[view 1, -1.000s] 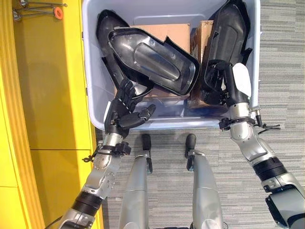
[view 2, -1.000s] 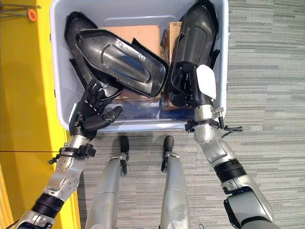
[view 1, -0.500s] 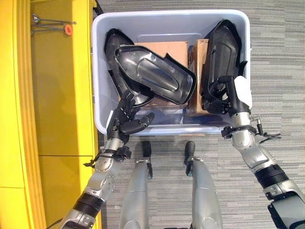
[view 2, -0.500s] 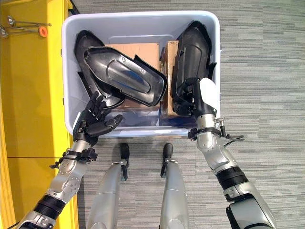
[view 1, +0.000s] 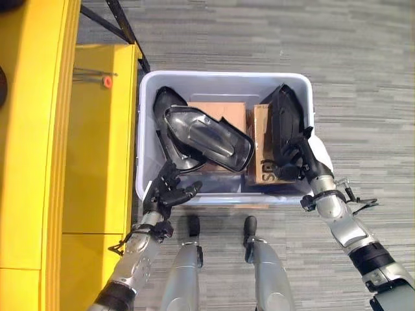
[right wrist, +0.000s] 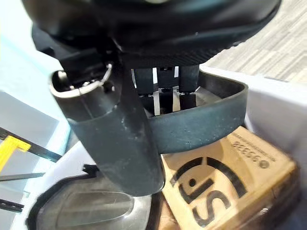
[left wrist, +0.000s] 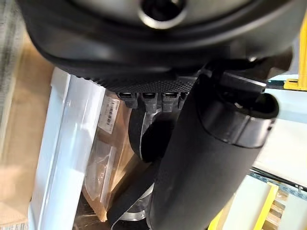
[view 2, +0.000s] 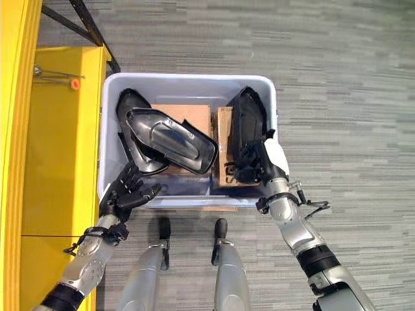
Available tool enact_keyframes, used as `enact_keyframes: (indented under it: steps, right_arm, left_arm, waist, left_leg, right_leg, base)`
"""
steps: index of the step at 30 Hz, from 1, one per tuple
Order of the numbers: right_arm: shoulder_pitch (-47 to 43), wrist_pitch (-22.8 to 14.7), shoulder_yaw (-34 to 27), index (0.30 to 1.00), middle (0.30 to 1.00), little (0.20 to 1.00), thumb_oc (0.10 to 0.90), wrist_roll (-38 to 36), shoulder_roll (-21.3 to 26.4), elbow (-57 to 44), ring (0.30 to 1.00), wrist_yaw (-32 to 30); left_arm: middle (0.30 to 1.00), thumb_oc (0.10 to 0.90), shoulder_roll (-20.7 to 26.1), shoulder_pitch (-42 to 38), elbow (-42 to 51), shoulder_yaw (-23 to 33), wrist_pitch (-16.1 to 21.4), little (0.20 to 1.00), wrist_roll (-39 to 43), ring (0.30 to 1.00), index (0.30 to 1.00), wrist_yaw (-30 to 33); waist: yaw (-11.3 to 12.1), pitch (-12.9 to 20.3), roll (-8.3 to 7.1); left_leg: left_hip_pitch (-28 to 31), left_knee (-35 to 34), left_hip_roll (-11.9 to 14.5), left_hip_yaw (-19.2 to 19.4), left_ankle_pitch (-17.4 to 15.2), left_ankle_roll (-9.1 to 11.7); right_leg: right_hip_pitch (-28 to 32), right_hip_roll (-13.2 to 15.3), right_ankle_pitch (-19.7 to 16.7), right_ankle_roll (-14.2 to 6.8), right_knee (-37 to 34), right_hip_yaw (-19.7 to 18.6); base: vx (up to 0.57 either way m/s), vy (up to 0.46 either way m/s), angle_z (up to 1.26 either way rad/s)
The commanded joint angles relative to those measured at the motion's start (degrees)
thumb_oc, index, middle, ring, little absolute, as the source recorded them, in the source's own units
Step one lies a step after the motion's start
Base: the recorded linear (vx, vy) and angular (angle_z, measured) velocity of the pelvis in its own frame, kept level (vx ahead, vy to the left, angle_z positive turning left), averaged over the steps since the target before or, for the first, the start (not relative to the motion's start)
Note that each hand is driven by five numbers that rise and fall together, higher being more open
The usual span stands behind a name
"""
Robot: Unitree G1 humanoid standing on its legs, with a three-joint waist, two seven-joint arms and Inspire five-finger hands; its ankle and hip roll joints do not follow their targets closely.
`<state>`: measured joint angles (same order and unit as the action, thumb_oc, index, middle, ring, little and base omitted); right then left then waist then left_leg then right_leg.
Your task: Move parts from the plastic box to the shelf.
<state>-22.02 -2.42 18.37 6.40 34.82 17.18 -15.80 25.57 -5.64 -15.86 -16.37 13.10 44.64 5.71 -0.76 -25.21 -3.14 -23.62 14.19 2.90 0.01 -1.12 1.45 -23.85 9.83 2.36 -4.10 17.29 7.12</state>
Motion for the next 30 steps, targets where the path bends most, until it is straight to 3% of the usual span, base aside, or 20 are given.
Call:
enact_keyframes:
  steps: [1,9,13,30]
  right_arm:
    - [1.5,-3.1,-0.2,0.3,0.3,0.3,0.4,-1.7,2.8,-6.2,0.3,2.8]
    - [2.8,-4.6,-2.7,0.3,0.3,0.3,0.4,-2.4,4.6,-12.1,0.3,5.6]
    - [3.5,-5.6,-5.6,0.3,0.3,0.3,0.4,-3.5,6.8,-17.2,0.3,7.7]
    - [8.2,-7.2,-12.4,0.3,0.3,0.3,0.4,-4.5,9.4,-24.8,0.3,10.3]
  left_arm:
    - [1.0,0.9,1.0,1.5,3.2,0.8,1.9,1.0,-0.9,1.0,1.0,-2.0]
    - [1.0,0.9,1.0,3.8,2.8,2.8,0.7,1.0,-1.4,1.0,1.0,-3.9]
    - [1.0,0.9,0.3,5.9,2.3,4.1,-0.4,1.0,-2.0,1.0,1.0,-5.3]
    - [1.0,0.9,-3.0,8.2,-0.3,5.5,-2.1,1.0,-3.6,1.0,1.0,-6.9]
  waist:
    - [1.7,3.5,-2.5]
    - [1.2,8.2,-3.14]
    - [0.6,12.7,-3.06]
    - [-1.2,20.1,-2.09]
  left_leg:
    - [4.2,0.5,3.8,0.9,-5.0,1.8]
    - [11.1,-6.6,4.9,2.5,-2.4,2.3]
    - [16.0,-10.9,5.9,3.6,-0.8,2.7]
    - [24.6,-15.4,6.7,7.0,-0.6,2.9]
  right_leg:
    - [5.6,4.7,-4.1,-4.6,-7.7,-0.5]
    - [10.0,4.1,-5.2,-5.2,-12.2,-0.2]
    - [13.0,3.5,-5.6,-5.3,-14.4,-0.6]
    - [18.3,2.6,-5.0,-5.7,-16.2,-2.3]
  base:
    - [0.05,-0.022,-0.05]
    - [0.06,-0.013,-0.08]
    - [0.08,-0.021,-0.1]
    - [0.05,-0.002,-0.08]
